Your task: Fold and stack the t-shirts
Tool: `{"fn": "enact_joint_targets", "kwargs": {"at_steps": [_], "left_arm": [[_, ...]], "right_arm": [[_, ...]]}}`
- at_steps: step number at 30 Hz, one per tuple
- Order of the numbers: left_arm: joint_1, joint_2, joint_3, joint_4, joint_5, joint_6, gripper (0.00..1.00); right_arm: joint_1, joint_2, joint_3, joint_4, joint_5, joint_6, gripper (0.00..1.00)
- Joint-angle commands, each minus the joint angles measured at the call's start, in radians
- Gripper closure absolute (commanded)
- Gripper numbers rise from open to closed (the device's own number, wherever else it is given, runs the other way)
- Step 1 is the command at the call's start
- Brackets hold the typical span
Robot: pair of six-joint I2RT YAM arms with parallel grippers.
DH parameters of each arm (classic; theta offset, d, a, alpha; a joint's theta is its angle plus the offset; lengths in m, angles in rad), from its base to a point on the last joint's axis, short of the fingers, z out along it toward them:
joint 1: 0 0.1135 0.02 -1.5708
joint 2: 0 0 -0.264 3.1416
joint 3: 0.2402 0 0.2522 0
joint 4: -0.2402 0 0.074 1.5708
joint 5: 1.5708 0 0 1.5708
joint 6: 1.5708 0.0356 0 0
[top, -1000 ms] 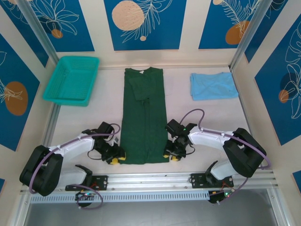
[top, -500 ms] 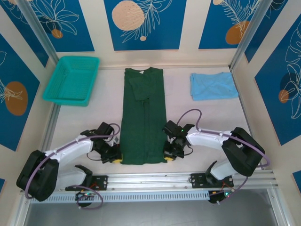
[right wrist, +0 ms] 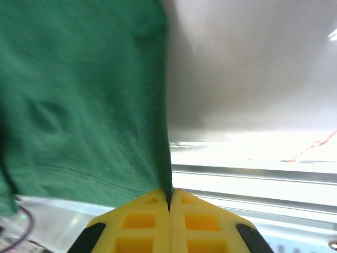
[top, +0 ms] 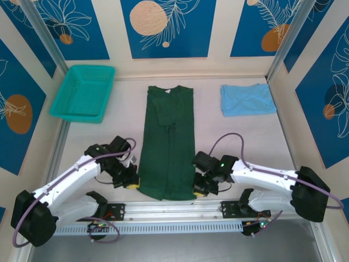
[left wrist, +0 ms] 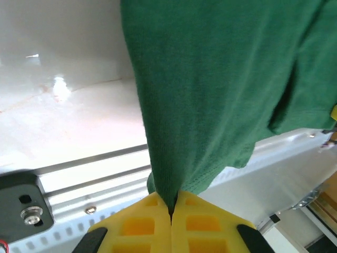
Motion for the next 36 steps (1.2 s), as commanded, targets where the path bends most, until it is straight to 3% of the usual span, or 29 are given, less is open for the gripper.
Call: {"fn": "enact_joint_targets", "kwargs": {"at_steps": [1, 5, 8, 12, 18, 26, 30, 36], "left_arm": [[0.022, 0.063, 0.121, -0.011, 0.047, -0.015, 1.00], [0.099, 0.212, 0.281, 0.028, 0.068, 0.001, 1.00], [0.178, 0.338, 0.419, 0.045, 0.078, 0.034, 1.00], [0.237, 0.536, 0.639, 0.009, 0.036, 0.107, 1.00], [0.319, 0.772, 0.811, 0.039, 0.062, 0.116, 1.00], [0.342, 1.032, 1.002, 0.027, 0.116, 0.111, 1.00], [0.366, 1.074, 1.043, 0.019, 0.031, 0.086, 1.00], [0.400, 1.112, 1.057, 0.078, 0.009, 0.017, 0.83]], "right_arm": [[-0.126, -0.046, 0.081, -0.082, 0.001, 0.025, 1.00], [-0.329, 0.003, 0.198, -0.088, -0.044, -0.062, 1.00], [-0.463, 0.132, 0.332, -0.105, -0.076, -0.165, 1.00], [-0.553, 0.379, 0.557, -0.123, -0.136, -0.302, 1.00], [-0.637, 0.700, 0.829, -0.192, -0.168, -0.371, 1.00], [-0.691, 0.985, 1.123, -0.281, -0.201, -0.435, 1.00], [-0.714, 1.077, 1.210, -0.317, -0.204, -0.434, 1.00], [-0.733, 1.168, 1.312, -0.362, -0.215, -0.418, 0.95]]}}
